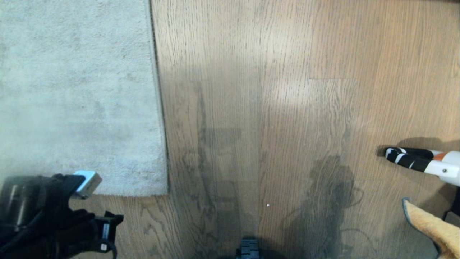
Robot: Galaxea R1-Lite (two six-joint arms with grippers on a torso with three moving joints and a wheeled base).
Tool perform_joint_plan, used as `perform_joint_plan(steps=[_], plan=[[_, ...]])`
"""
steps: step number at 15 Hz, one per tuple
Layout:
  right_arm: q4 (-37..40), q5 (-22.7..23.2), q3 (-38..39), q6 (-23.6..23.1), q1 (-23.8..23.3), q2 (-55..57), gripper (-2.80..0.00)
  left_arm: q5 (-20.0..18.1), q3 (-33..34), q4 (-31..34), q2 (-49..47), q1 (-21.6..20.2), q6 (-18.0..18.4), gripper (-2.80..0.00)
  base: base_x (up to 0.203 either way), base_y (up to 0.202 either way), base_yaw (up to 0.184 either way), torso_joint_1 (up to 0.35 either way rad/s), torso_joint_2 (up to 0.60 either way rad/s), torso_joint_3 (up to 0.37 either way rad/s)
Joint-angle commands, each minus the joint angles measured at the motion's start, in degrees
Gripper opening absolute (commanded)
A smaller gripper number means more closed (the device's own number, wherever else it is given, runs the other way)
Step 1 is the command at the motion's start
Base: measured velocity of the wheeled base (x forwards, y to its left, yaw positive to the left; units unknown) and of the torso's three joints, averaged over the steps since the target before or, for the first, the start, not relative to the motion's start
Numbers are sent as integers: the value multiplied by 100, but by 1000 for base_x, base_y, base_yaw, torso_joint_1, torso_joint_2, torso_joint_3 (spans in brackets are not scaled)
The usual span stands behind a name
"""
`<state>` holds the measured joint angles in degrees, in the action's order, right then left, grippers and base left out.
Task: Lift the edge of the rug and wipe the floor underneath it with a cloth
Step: Lift up the carpet
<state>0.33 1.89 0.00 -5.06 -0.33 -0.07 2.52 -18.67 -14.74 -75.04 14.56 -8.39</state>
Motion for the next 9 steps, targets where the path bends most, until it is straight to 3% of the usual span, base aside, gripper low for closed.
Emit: perform_joint_plan(steps=[1,3,6,9], plan=[[2,4,0,-4,-2,7,-280,176,-307,-52,-644,345,-164,-280,0,0,0,0,0,0],[2,4,0,-4,-2,7,-280,495,-533,-71,-840,515,-357,-280,0,0,0,0,0,0],[2,4,0,-4,-2,7,-280,547,-582,-70,-897,891,-734,-280,0,0,0,0,0,0],[2,4,0,-4,-2,7,-280,595,-876,-83,-1128,960,-859,-280,0,0,0,0,0,0]])
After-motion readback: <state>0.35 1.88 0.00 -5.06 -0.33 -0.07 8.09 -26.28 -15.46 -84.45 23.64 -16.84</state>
